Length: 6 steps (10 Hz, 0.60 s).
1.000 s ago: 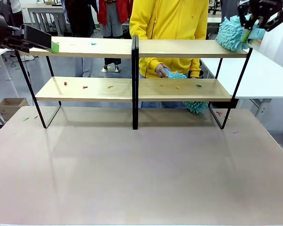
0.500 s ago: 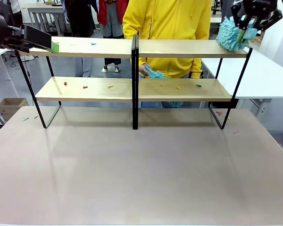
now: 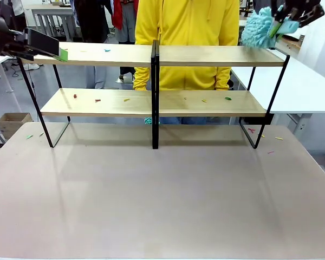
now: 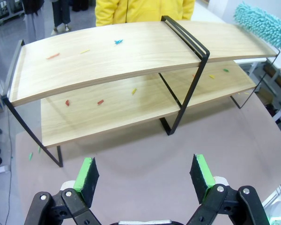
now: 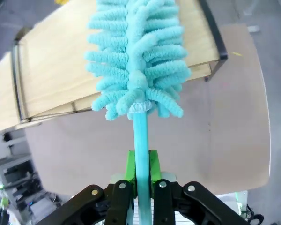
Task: Clean the shelves.
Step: Clean a randomly selected level of the Shelf with the Duster.
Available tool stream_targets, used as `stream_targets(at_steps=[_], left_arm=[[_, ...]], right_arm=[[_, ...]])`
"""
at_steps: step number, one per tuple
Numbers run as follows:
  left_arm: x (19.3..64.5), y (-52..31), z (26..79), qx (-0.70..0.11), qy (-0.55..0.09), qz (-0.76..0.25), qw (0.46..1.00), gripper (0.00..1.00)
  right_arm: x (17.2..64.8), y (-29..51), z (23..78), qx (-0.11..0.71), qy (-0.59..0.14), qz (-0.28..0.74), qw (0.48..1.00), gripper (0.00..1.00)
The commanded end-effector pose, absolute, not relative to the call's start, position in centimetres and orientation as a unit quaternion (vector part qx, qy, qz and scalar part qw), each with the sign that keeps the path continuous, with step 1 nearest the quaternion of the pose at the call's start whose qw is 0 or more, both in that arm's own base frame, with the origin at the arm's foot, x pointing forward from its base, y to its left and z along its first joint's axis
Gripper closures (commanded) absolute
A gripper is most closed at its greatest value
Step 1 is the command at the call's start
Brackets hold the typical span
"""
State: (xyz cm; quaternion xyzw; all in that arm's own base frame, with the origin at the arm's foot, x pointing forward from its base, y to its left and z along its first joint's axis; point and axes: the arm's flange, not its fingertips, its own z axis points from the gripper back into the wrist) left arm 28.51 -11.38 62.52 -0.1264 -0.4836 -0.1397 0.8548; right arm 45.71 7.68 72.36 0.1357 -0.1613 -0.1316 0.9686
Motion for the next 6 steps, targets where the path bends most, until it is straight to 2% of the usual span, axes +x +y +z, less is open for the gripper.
stream_targets(at_steps=[1,4,6], left_arm=[[28.5,-11.3,62.5,-0.127,-0.484,-0.14,0.855,0.0],[28.5,-11.3,62.5,-0.127,-0.484,-0.14,0.855,0.0],[28.5,-11.3,62.5,-0.127,-0.484,-0.14,0.855,0.0]], right_arm=[[42.6,1.9,74.2,0.215,-0.129,-0.041,0.967,0.88],[33.1,-11.2,77.9,0.32,-0.148,0.136,0.926,0.88],[27.3,-17.8,79.2,0.353,-0.151,0.207,0.9,0.88]])
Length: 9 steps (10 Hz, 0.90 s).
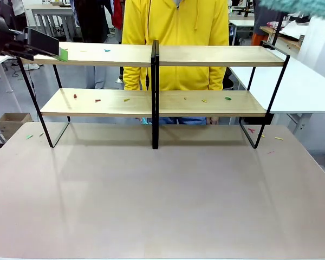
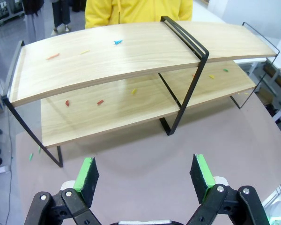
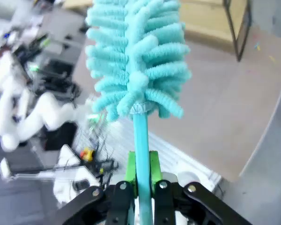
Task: Clean the shelves.
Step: Clean a randomly selected level of the Shelf with the Duster.
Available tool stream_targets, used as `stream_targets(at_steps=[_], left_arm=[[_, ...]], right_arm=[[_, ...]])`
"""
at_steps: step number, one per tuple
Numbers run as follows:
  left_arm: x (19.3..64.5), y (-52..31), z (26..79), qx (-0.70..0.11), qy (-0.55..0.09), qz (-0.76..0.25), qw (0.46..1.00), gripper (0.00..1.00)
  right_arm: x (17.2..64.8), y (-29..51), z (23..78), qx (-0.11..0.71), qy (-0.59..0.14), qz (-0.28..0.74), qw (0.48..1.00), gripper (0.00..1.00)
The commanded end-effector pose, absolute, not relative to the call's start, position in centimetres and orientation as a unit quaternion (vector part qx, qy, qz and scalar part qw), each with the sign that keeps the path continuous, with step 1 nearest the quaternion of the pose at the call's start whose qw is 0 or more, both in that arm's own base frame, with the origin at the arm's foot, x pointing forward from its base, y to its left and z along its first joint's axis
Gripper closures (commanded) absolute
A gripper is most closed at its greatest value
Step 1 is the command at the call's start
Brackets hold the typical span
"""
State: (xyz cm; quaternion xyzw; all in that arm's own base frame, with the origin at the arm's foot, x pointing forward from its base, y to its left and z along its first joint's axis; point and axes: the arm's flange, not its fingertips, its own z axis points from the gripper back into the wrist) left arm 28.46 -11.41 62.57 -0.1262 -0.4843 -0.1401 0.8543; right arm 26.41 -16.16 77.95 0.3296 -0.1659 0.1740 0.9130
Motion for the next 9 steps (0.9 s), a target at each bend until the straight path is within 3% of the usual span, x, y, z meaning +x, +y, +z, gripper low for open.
stream_targets(at_steps=[1,3,4,9], left_arm=[[28.5,-11.3,62.5,-0.127,-0.484,-0.14,0.855,0.0],[28.5,-11.3,62.5,-0.127,-0.484,-0.14,0.855,0.0],[28.5,-11.3,62.5,-0.127,-0.484,-0.14,0.855,0.0],[28.5,-11.3,62.5,-0.127,-0.484,-0.14,0.855,0.0]], right_arm=[[24.8,-20.1,79.4,0.35,-0.187,0.246,0.884,0.88],[23.5,-21.6,77.6,0.337,-0.246,0.227,0.88,0.88],[21.9,-21.3,78.3,0.339,-0.196,0.236,0.889,0.88],[21.9,-21.3,78.3,0.339,-0.196,0.236,0.889,0.88]])
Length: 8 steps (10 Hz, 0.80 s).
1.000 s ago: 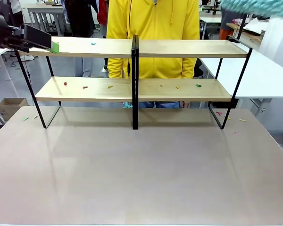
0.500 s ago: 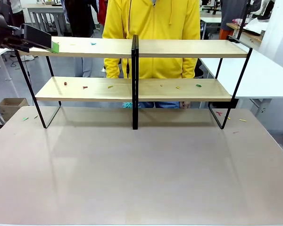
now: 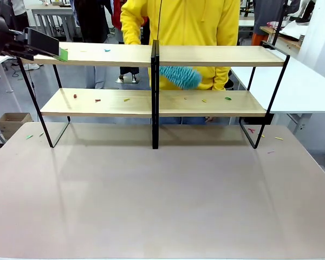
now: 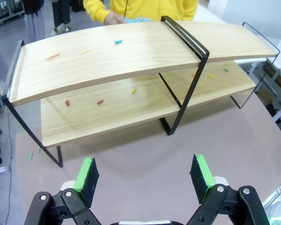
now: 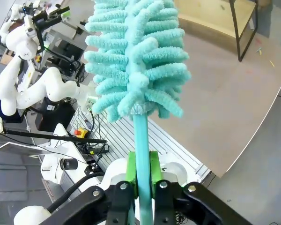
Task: Clean the shelves.
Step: Clean a randomly selected level of the Shelf with the Duster, then clean another randomly selected level of the Shelf with the Duster.
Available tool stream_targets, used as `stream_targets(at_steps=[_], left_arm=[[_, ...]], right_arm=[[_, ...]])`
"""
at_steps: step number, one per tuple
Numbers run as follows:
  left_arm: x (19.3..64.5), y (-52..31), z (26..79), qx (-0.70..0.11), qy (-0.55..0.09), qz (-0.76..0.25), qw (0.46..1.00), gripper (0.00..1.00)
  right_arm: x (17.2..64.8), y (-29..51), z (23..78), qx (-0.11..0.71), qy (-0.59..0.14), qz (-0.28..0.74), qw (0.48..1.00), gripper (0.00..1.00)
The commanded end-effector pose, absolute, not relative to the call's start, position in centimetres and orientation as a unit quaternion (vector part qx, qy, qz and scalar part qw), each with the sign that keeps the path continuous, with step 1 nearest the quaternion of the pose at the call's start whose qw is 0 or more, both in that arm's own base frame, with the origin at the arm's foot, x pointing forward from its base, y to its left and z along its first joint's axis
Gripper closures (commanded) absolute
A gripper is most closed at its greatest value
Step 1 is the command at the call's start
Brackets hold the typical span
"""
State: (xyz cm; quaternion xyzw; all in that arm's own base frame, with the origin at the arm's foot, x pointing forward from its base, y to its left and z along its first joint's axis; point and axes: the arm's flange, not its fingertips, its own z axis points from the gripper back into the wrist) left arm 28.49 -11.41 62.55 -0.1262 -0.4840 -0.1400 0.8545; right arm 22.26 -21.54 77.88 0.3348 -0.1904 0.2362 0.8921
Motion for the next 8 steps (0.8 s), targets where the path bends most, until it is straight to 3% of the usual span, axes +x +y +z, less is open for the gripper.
stream_targets(at_steps=[1,8], left_arm=[[28.53,-11.33,62.52,-0.127,-0.484,-0.14,0.855,0.0],[28.53,-11.33,62.52,-0.127,-0.484,-0.14,0.855,0.0]], right_arm=[[21.92,-21.35,78.32,0.339,-0.196,0.236,0.889,0.88],[21.92,-21.35,78.32,0.339,-0.196,0.236,0.889,0.88]])
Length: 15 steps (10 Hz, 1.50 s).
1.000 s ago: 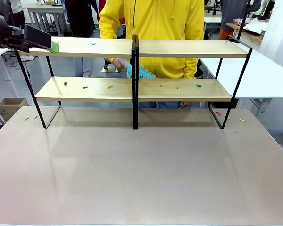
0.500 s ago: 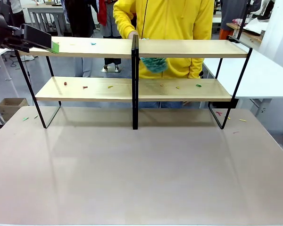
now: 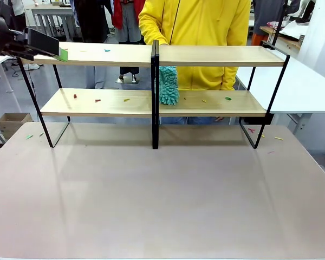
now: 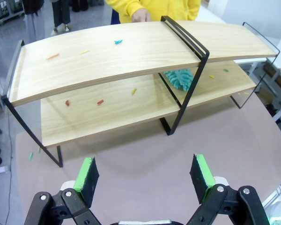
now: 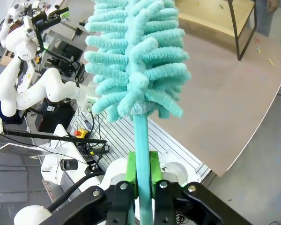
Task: Clean the shelves.
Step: Clean another randomly selected level of the Shelf with the Duster.
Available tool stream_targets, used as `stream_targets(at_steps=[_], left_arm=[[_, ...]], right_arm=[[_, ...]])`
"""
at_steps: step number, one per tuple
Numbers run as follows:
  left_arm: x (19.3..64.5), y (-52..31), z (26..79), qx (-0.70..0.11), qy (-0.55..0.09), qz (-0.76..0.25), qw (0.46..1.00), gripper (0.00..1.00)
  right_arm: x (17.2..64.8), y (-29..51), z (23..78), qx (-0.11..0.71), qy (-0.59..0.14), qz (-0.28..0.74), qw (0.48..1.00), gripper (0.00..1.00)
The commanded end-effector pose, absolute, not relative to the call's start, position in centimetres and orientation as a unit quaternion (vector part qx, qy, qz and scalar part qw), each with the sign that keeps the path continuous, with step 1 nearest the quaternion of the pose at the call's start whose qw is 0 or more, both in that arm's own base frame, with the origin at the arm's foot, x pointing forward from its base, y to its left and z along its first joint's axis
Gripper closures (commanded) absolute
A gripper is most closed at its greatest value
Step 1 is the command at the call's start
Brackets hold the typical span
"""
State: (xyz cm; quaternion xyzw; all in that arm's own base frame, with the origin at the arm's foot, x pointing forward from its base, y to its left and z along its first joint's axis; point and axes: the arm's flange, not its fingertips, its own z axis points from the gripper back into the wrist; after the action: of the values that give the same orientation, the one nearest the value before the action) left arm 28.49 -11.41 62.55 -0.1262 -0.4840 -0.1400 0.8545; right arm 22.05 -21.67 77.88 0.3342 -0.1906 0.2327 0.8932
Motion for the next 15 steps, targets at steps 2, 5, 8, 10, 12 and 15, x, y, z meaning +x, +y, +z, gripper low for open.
stream_targets(at_steps=[2,5,8,10,12,15], left_arm=[[28.5,-11.3,62.5,-0.127,-0.484,-0.14,0.855,0.0],[28.5,-11.3,62.5,-0.127,-0.484,-0.14,0.855,0.0],[28.5,-11.3,62.5,-0.127,-0.484,-0.14,0.855,0.0],[28.5,-11.3,62.5,-0.127,-0.484,-0.14,0.855,0.0],[28.5,-11.3,62.5,-0.127,-0.484,-0.14,0.855,0.0],[28.5,-11.3,62.5,-0.127,-0.484,-0.14,0.855,0.0]], right_arm=[[22.1,-21.7,77.9,0.334,-0.191,0.233,0.893,0.88],[25.6,-8.7,80.5,0.192,-0.103,0.377,0.9,0.88],[23.9,5.7,75.8,0.04,0.086,0.565,0.819,0.88],[21.5,6.9,78.0,0.072,0.002,0.635,0.769,0.88],[22.2,11.4,75.5,0.078,0.07,0.586,0.804,0.88],[21.4,14.0,74.9,0.0,0.079,0.515,0.853,0.88]])
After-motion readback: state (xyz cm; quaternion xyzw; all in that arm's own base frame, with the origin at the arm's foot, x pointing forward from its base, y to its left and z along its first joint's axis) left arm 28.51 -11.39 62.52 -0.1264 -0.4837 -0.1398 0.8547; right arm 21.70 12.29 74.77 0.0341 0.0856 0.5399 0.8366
